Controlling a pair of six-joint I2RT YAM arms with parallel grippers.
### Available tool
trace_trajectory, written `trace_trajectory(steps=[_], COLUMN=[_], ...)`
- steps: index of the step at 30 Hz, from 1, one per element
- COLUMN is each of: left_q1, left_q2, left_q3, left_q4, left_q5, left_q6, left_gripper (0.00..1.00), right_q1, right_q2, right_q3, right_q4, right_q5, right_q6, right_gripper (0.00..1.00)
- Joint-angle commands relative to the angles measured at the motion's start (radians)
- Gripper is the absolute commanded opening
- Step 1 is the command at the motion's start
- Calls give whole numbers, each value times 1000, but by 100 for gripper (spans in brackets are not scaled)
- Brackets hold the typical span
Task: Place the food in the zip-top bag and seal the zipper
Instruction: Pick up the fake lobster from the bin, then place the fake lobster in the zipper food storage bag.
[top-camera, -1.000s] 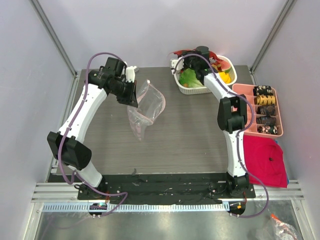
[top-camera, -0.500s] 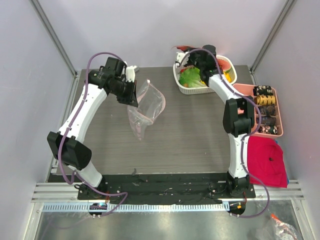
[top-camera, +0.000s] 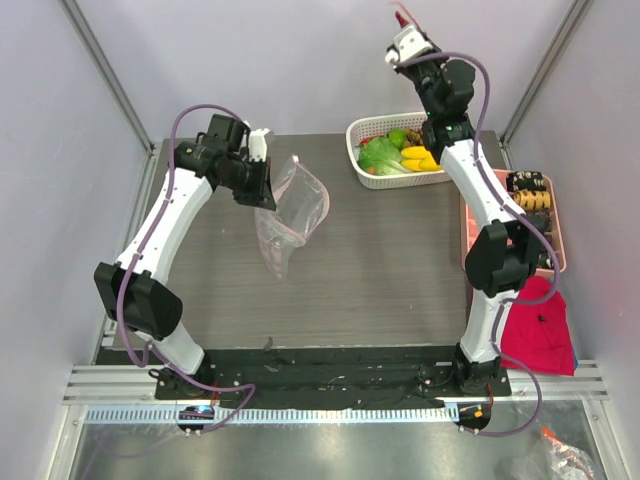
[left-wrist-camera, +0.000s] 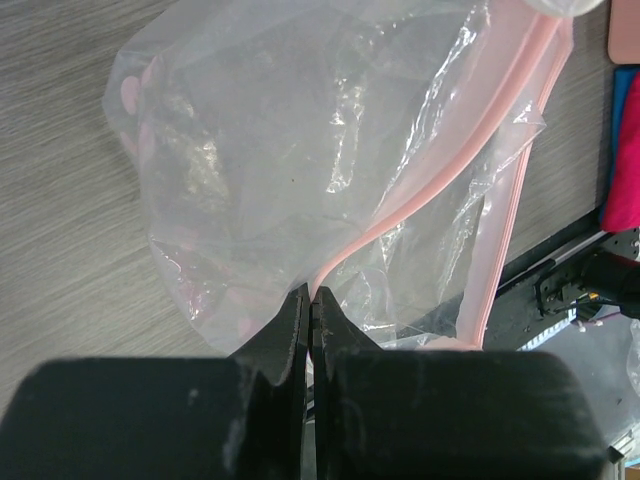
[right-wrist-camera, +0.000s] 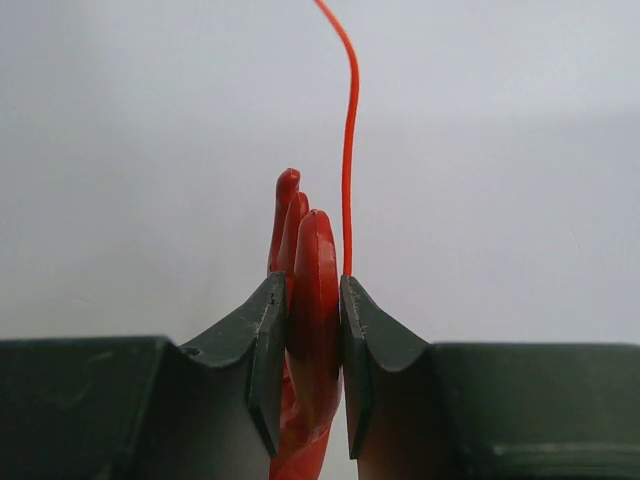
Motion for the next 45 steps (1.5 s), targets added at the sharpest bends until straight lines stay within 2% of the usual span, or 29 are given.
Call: trace_trajectory(steps=[1,2,5,8,9,12,14,17,18,21,22,25,28,35,40,45], left_q1=[3,3,3,3,3,3,2,2,3,10,20,36,36,42,65,112], left_q2=[-49,-51,-52,-55,-55,-57,-74,-85,-86,-98,-106,-135,-161,-169,-167,-171], left_q3=[-10,-14,-16,-17,-17,-28,-45,-50,-43,-54,-63,-111,-144,-175,-200,-246], left_q4=[70,73,85,99,101,113,137,176,180,205,232,301,346,400,418,507], left_q5=[-2,-2,-5,-54,-85,-94,-76,-39,-31,-2,13,50,61,133,179,245], left_q6=[-32,-44,-71,-146,-182,-221,-255,-296,-304,-347,-367,-448,-479,-514,-540,-595], left_gripper=[0,0,0,0,0,0,0,0,0,0,0,0,0,0,0,0], right_q1=[-6,-6,-6,-3,1,34,86,181,258,385,414,487,549,628,640,640], right_q2=[-88,-104,-198,-313,-339,-430,-492,-567,-580,-589,-586,-579,-563,-520,-511,-545], right_q3=[124,160,158,94,73,9,-63,-178,-207,-278,-289,-370,-417,-540,-531,-500], right_q4=[-38,-135,-303,-401,-437,-498,-480,-369,-336,-259,-242,-120,3,302,327,255], right_q5=[265,289,310,303,315,347,361,427,459,582,649,720,746,754,766,762], right_q6=[272,399,609,783,901,1064,1107,1074,1051,962,940,824,738,575,589,641], right_gripper=[1,1,1,1,1,1,1,1,1,1,1,1,1,1,1,1])
